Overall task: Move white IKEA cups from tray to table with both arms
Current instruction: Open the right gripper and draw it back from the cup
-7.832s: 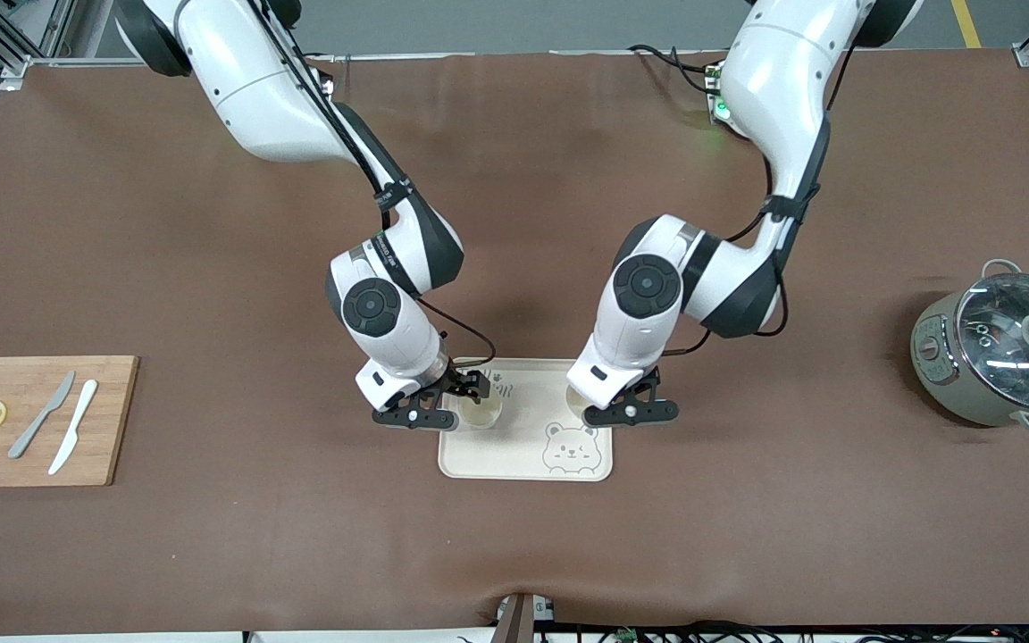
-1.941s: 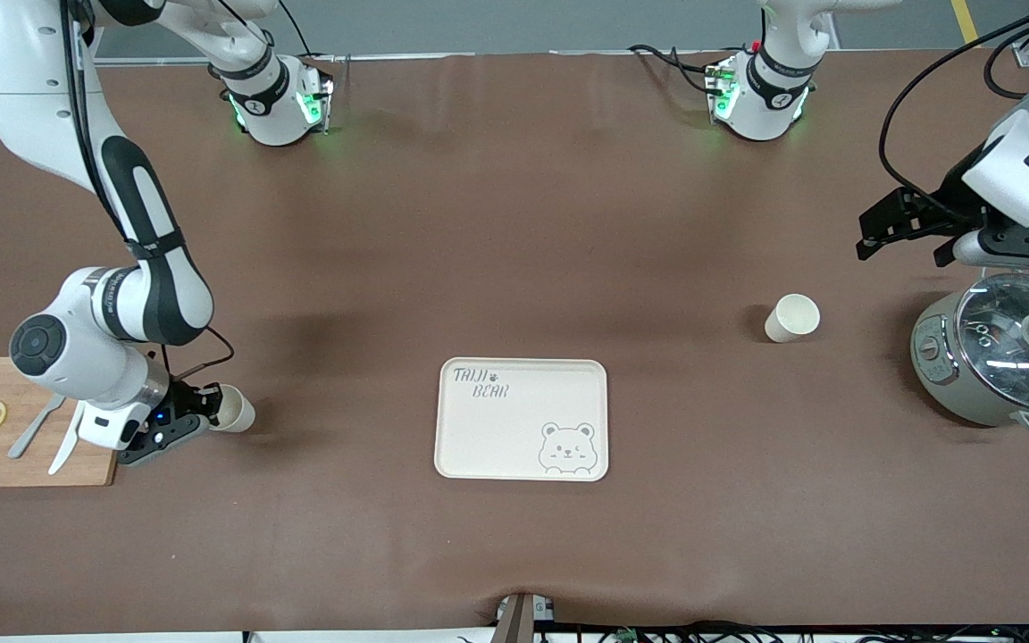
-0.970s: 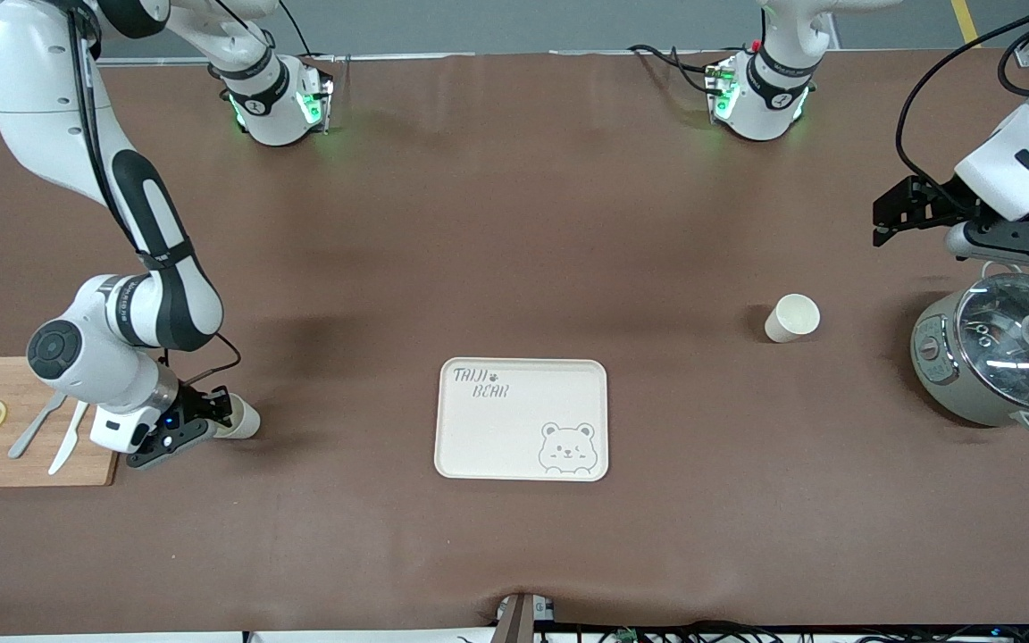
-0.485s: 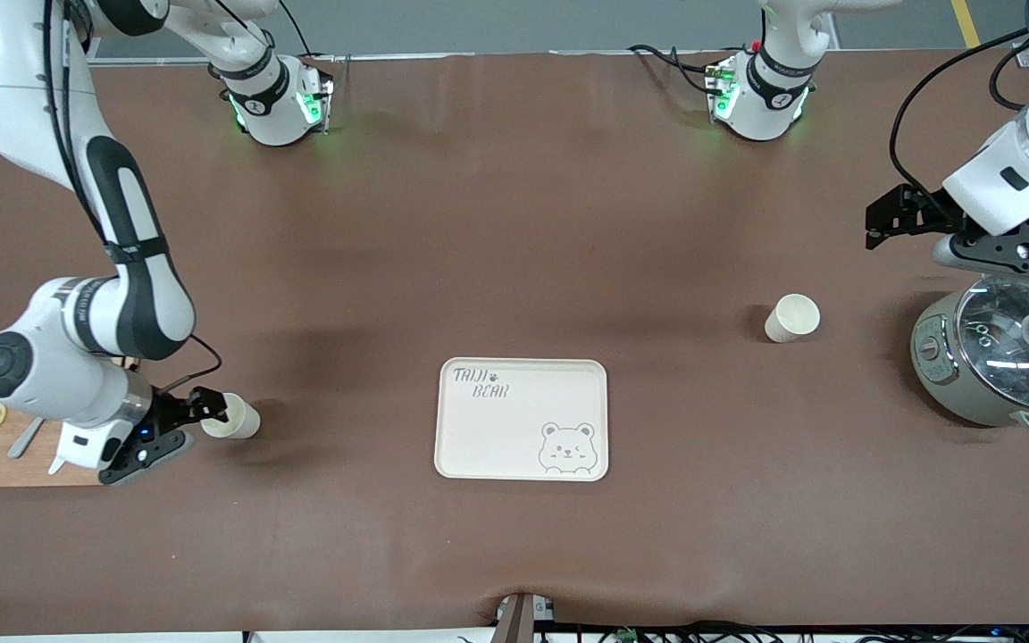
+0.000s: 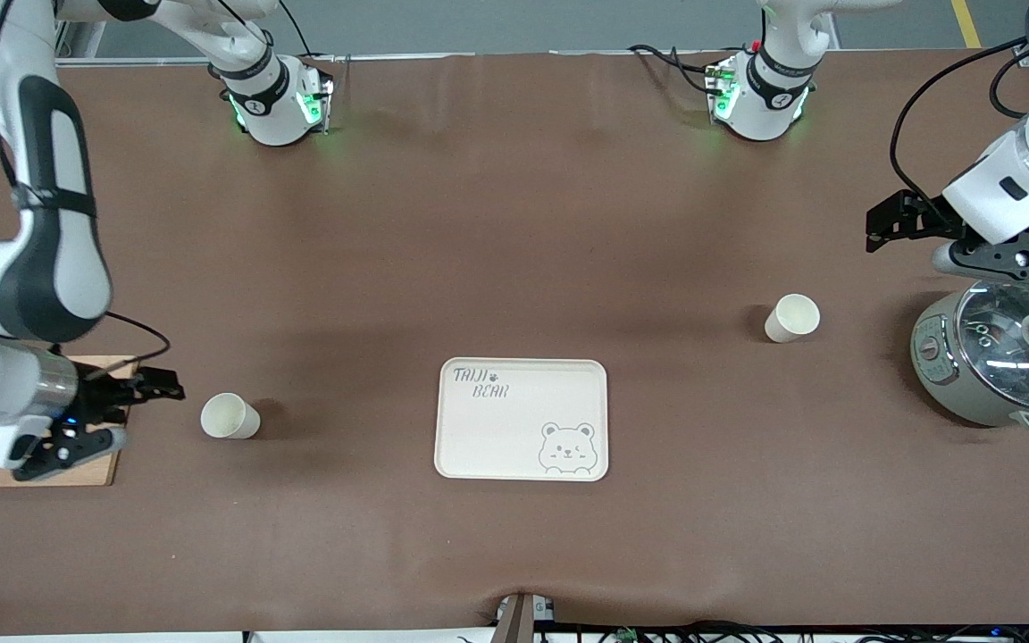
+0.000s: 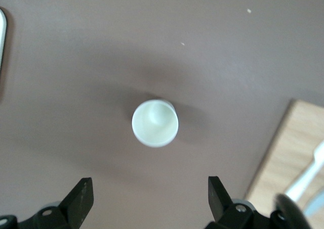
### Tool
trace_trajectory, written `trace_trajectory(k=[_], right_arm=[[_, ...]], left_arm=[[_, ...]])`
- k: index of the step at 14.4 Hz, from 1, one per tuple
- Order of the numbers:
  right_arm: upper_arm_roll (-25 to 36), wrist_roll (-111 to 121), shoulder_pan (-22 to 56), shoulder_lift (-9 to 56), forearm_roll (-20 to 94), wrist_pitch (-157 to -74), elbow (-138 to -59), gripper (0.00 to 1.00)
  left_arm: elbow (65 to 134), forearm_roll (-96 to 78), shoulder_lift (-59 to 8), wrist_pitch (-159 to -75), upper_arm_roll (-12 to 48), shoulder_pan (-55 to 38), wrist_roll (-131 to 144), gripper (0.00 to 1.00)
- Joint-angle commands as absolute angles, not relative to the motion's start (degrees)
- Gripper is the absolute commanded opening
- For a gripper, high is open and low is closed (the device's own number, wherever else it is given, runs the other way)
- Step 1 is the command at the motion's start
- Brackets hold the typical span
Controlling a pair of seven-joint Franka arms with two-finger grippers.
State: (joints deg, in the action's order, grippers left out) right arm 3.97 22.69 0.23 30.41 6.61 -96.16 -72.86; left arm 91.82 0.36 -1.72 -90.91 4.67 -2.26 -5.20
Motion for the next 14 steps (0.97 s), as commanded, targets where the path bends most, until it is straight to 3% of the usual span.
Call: trace_trajectory(k=[1, 8, 11, 14], right_arm=[[5.44, 20.92, -0.53, 26.21, 6.50, -86.87, -70.32, 1.00], [6.24, 16.35, -0.44, 12.85, 3.16, -73.31, -71.97, 1.00], [5.98, 11.97, 0.26, 6.79, 0.28, -75.22, -78.64, 1.00], [5.71, 7.12, 2.28, 0.72, -2.89, -82.58, -88.03, 1.00]], left_arm=[[90.09, 0.79, -1.85, -89.74, 4.66, -2.37, -4.14, 1.00], [89.03, 0.35, -1.23, -89.65, 4.66, -2.72, -2.82, 1.00], [88.42, 0.44, -1.23, -89.65, 4.66, -2.72, -2.20, 1.00], [88.59, 0.44, -1.32, -89.65, 4.66, -2.64, -2.29, 1.00]])
